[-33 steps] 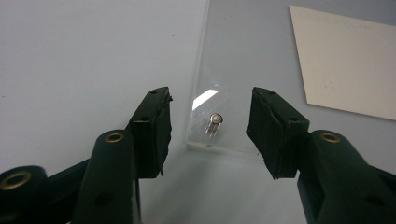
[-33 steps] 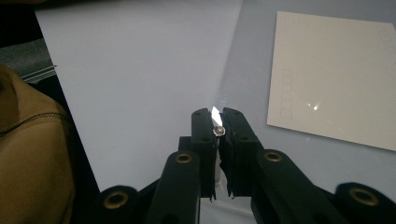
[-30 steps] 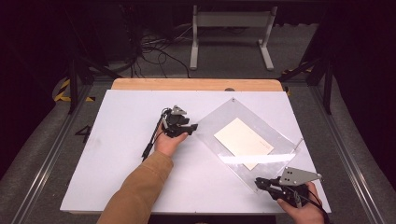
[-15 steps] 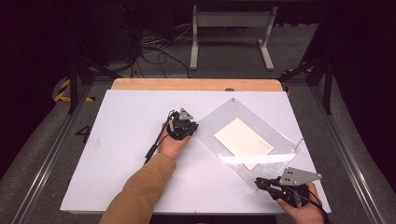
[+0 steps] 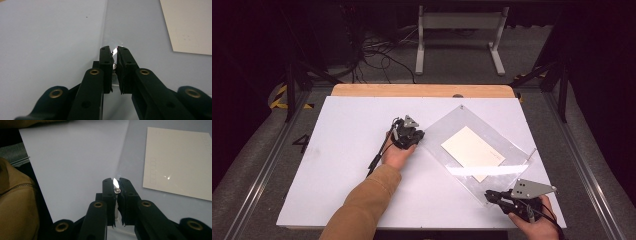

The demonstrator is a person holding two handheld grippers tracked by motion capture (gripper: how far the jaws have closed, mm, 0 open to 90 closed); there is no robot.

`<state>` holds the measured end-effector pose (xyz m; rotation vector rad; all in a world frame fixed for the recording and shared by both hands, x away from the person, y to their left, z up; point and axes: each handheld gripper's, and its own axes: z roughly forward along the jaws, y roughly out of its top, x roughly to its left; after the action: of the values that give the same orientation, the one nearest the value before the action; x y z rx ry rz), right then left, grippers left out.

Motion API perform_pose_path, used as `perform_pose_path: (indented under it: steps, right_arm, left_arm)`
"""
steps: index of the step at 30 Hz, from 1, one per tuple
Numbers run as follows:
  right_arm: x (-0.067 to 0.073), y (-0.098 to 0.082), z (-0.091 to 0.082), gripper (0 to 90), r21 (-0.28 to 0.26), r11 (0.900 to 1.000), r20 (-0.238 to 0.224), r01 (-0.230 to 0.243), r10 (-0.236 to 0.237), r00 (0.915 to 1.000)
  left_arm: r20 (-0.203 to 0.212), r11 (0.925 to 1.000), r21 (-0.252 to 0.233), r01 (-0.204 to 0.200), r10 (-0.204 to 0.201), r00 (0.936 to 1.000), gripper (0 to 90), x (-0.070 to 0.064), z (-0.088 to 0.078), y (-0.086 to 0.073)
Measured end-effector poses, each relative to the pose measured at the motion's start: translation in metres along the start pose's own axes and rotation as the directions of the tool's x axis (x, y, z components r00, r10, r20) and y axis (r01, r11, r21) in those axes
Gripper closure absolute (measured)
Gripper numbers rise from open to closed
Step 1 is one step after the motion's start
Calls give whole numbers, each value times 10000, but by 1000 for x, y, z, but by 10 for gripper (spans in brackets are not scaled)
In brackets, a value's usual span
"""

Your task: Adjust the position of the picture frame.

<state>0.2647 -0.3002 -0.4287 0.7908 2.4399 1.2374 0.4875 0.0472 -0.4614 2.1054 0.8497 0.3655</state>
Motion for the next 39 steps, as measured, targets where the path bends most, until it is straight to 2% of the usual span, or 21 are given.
perform_pose_path:
  steps: [2, 3, 5, 7, 10, 17, 19, 23, 26, 33, 39]
  right_arm:
    - [0, 0, 0, 830, 5, 10000, 10, -1, 1, 10000]
    - [0, 0, 0, 831, -2, 10000, 3, -5, 5, 10000]
    - [0, 0, 0, 831, 19, 10000, 24, 4, -4, 10000]
    - [0, 0, 0, 831, 29, 10000, 29, 12, -12, 10000]
    - [0, 0, -1, 831, 8, 10000, 28, 11, -11, 10000]
    - [1, 0, -2, 833, 90, 9999, -37, 57, -56, 10000]
    - [2, 1, -2, 833, 111, 9999, -76, 91, -90, 9999]
    - [3, 1, -3, 835, 152, 9997, -87, 170, -169, 9998]
    - [4, 1, -3, 837, 152, 9996, -65, 220, -219, 9997]
    - [4, 1, -3, 840, 179, 9995, -35, 253, -252, 9997]
    - [3, 0, -5, 841, 146, 9996, -19, 232, -232, 9997]
  left_arm:
    - [18, 10000, -2, 38, -38, 10000, 834, 0, 0, 0]
    - [15, 9998, 206, -45, 45, 10000, 837, -1, 0, 3]
    - [-221, 9964, 694, -497, 514, 9984, 842, -5, 0, 9]
    - [-289, 9955, 746, -591, 614, 9977, 842, -6, 0, 10]
    - [-102, 9963, 695, -513, 522, 9986, 844, -4, 0, 9]
    - [47, 9898, 1172, -814, 814, 9967, 844, -7, -9, 8]
    - [127, 9887, 1266, -797, 787, 9968, 844, -8, -13, 5]
    - [224, 9839, 1433, -1066, 1044, 9943, 843, -8, -27, -5]
    - [380, 9826, 1525, -1060, 1013, 9941, 843, -7, -41, -15]
    - [612, 9722, 1878, -1395, 1302, 9896, 843, -12, -73, -39]
    - [860, 9679, 2019, -1498, 1349, 9871, 843, -18, -92, -53]
